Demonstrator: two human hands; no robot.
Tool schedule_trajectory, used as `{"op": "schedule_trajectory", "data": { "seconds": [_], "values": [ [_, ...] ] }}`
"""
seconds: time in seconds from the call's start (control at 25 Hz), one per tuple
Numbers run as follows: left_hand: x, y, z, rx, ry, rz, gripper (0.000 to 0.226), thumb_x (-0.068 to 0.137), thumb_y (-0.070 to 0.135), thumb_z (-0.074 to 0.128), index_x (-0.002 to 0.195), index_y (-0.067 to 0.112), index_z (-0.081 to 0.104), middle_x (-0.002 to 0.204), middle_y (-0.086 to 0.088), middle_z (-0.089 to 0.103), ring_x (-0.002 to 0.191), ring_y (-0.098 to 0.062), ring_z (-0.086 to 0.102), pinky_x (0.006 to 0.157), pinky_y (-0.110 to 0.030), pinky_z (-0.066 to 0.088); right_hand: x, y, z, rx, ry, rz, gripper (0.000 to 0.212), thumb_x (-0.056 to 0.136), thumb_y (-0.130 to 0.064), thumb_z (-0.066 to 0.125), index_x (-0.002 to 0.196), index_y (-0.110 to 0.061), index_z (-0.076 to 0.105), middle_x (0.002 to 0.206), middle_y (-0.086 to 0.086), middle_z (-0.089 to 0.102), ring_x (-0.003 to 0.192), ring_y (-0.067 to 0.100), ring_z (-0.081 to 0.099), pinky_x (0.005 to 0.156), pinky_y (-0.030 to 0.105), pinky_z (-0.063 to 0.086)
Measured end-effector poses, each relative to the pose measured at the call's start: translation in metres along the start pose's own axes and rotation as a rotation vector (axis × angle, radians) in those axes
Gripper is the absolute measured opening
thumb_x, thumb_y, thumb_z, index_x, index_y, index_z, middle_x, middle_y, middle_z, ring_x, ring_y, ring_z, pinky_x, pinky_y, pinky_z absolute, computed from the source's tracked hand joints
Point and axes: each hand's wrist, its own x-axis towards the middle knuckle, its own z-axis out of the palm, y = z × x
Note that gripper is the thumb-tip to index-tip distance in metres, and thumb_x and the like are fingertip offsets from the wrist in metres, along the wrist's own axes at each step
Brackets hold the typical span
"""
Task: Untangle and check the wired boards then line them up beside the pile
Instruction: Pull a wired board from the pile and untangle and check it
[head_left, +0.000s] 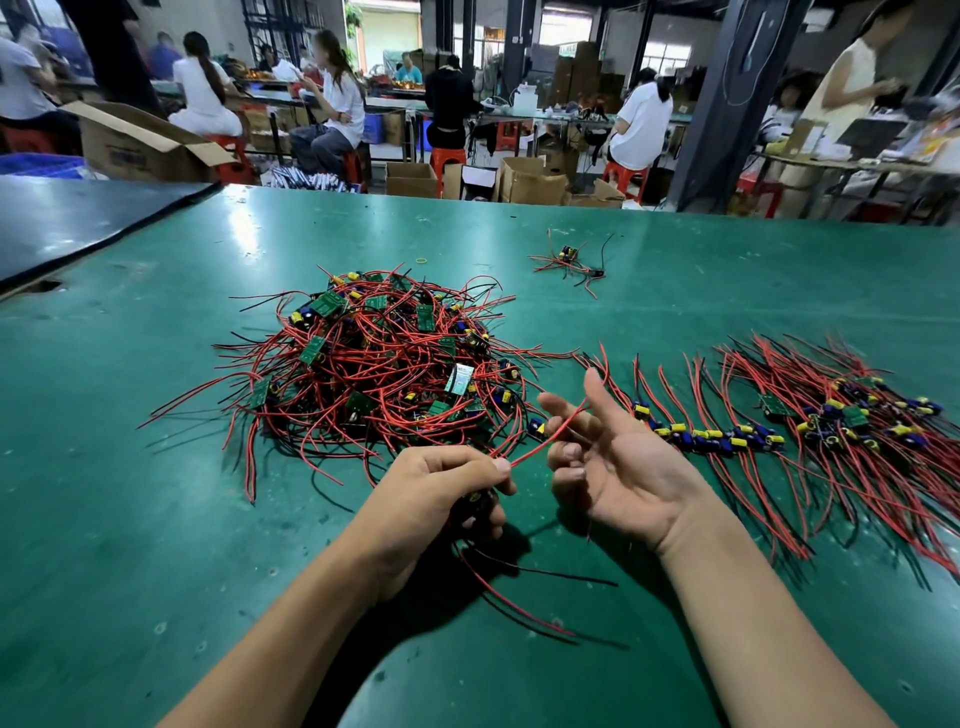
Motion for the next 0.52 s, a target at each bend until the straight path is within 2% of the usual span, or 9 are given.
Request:
{"op": "schedule_trajectory", "data": {
  "seconds": [0.12,0.2,0.28,0.36,0.44,0.52],
  "values": [
    [0.0,0.001,0.001,-0.061,0.024,-0.021,0.018,0.082,0.02,0.069,0.073,0.005,0.072,0.058,-0.014,0.06,0.048,-0.021,0.055,0.049,-0.022,0.048,0.004,0.003,0.0,-0.169,0.024,-0.072,0.075,0.061,-0.061,0.076,0.113,-0.007,0.072,0.075,0.001,0.061,0.056,0.008,0.051,0.045,0.02,0.045],
    [0.0,0.003,0.001,-0.086,0.054,-0.02,0.017,0.081,0.021,0.068,0.073,0.007,0.073,0.061,-0.015,0.063,0.049,-0.022,0.057,0.05,-0.024,0.049,0.005,0.004,0.0,-0.256,0.009,-0.123,0.079,0.059,-0.061,0.079,0.119,-0.01,0.069,0.078,-0.001,0.066,0.059,0.008,0.055,0.05,0.021,0.048],
    [0.001,0.005,0.0,-0.105,0.094,-0.006,0.016,0.079,0.022,0.068,0.074,0.007,0.072,0.066,-0.017,0.067,0.05,-0.024,0.061,0.051,-0.025,0.052,0.004,0.006,-0.001,-0.372,0.011,-0.203,0.065,0.062,-0.054,0.081,0.114,-0.015,0.073,0.08,-0.002,0.068,0.058,0.008,0.057,0.05,0.02,0.048],
    [0.002,0.008,0.0,-0.149,0.128,0.009,0.016,0.081,0.022,0.065,0.076,0.007,0.071,0.072,-0.017,0.07,0.054,-0.024,0.065,0.053,-0.026,0.055,0.004,0.011,-0.003,-0.514,0.002,-0.262,0.041,0.07,-0.038,0.08,0.104,-0.016,0.077,0.081,0.0,0.067,0.056,0.009,0.056,0.048,0.018,0.045],
    [0.001,0.012,-0.001,-0.238,0.144,0.019,0.015,0.083,0.021,0.062,0.08,0.008,0.068,0.077,-0.016,0.073,0.059,-0.023,0.069,0.052,-0.026,0.056,0.001,0.016,-0.001,-0.607,-0.051,-0.23,0.021,0.08,-0.02,0.075,0.1,-0.014,0.078,0.083,0.006,0.067,0.053,0.011,0.056,0.047,0.018,0.045],
    [0.001,0.017,-0.002,-0.311,0.161,0.038,0.013,0.085,0.022,0.059,0.085,0.01,0.064,0.085,-0.013,0.075,0.065,-0.021,0.072,0.055,-0.026,0.057,-0.004,0.019,0.0,-0.633,-0.128,-0.137,0.018,0.079,-0.012,0.076,0.096,-0.014,0.079,0.085,0.009,0.068,0.052,0.011,0.058,0.045,0.019,0.046]
  ]
}}
